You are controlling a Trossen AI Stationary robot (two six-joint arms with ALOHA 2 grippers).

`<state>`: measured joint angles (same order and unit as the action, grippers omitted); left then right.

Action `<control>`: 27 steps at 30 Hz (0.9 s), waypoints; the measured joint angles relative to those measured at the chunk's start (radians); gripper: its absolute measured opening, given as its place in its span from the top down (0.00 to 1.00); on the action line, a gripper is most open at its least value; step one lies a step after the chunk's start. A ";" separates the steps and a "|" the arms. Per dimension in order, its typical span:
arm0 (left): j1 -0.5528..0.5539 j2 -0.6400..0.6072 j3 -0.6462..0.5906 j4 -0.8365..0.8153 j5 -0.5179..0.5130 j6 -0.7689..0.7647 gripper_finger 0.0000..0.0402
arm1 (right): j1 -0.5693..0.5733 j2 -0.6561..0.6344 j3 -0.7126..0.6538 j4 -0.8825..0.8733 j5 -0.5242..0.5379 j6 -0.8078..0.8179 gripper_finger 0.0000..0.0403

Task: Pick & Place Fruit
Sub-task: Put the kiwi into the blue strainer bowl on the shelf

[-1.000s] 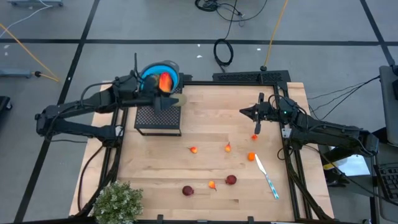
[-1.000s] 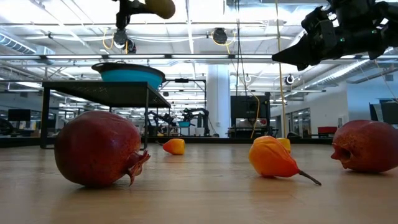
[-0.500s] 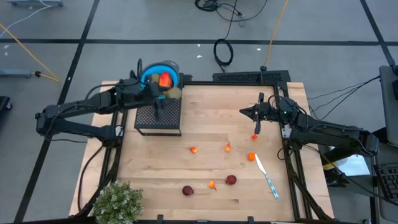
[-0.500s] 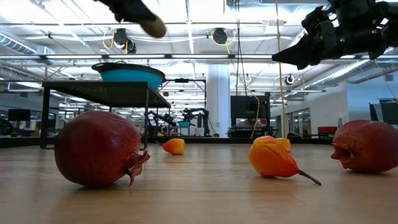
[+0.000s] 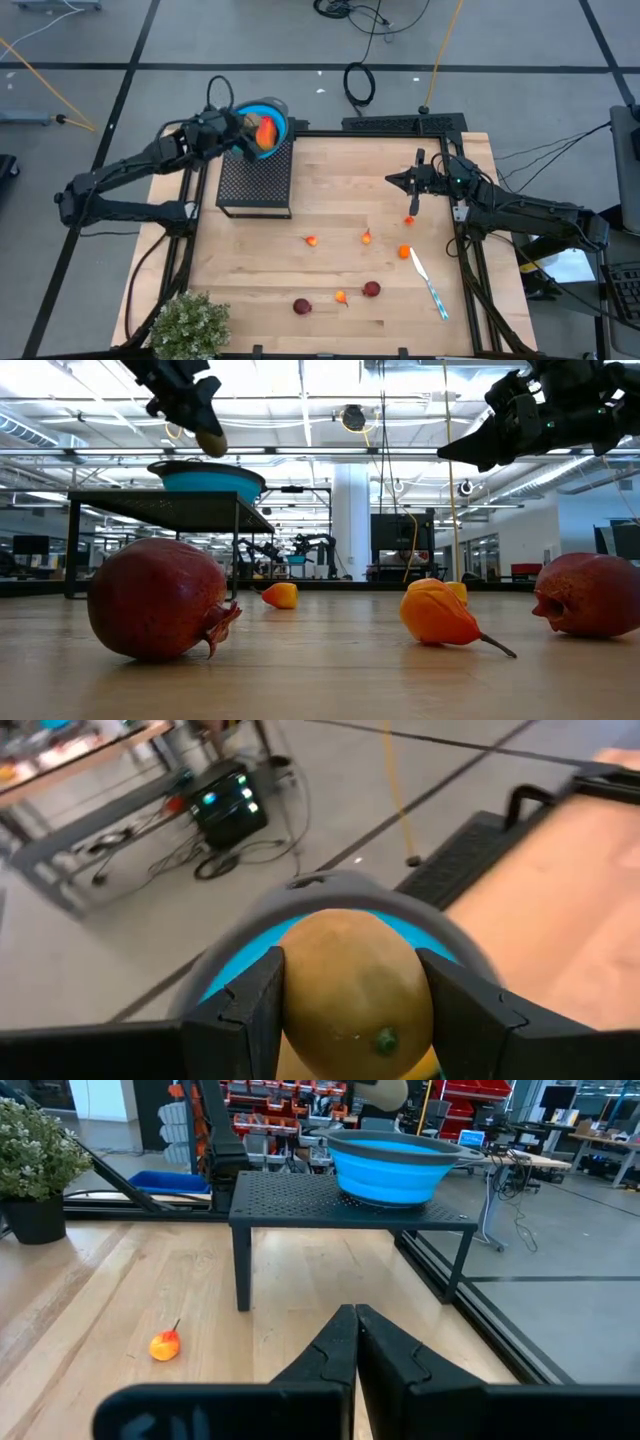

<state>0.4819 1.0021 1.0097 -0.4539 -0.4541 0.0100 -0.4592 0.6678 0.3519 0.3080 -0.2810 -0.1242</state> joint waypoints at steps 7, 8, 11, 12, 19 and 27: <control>0.107 0.008 0.000 -0.018 0.061 -0.034 0.52 | 0.000 0.000 0.000 0.000 0.000 0.000 1.00; 0.117 0.014 0.000 -0.015 0.083 -0.040 0.52 | 0.000 0.000 0.000 0.000 0.000 0.000 1.00; 0.140 0.045 0.000 -0.004 0.113 -0.027 0.52 | 0.000 0.000 0.000 0.000 0.000 0.000 1.00; 0.146 0.057 0.000 0.006 0.120 -0.014 0.52 | 0.000 0.000 0.000 0.000 0.000 0.000 1.00; 0.199 0.142 0.000 0.072 0.177 0.034 0.52 | 0.000 0.000 0.000 0.000 0.000 0.007 1.00; 0.264 0.166 0.000 0.067 0.245 0.033 0.52 | 0.000 0.000 0.000 0.000 0.000 0.007 1.00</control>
<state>0.7462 1.1679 1.0094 -0.3869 -0.2089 0.0433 -0.4591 0.6679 0.3523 0.3080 -0.2810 -0.1169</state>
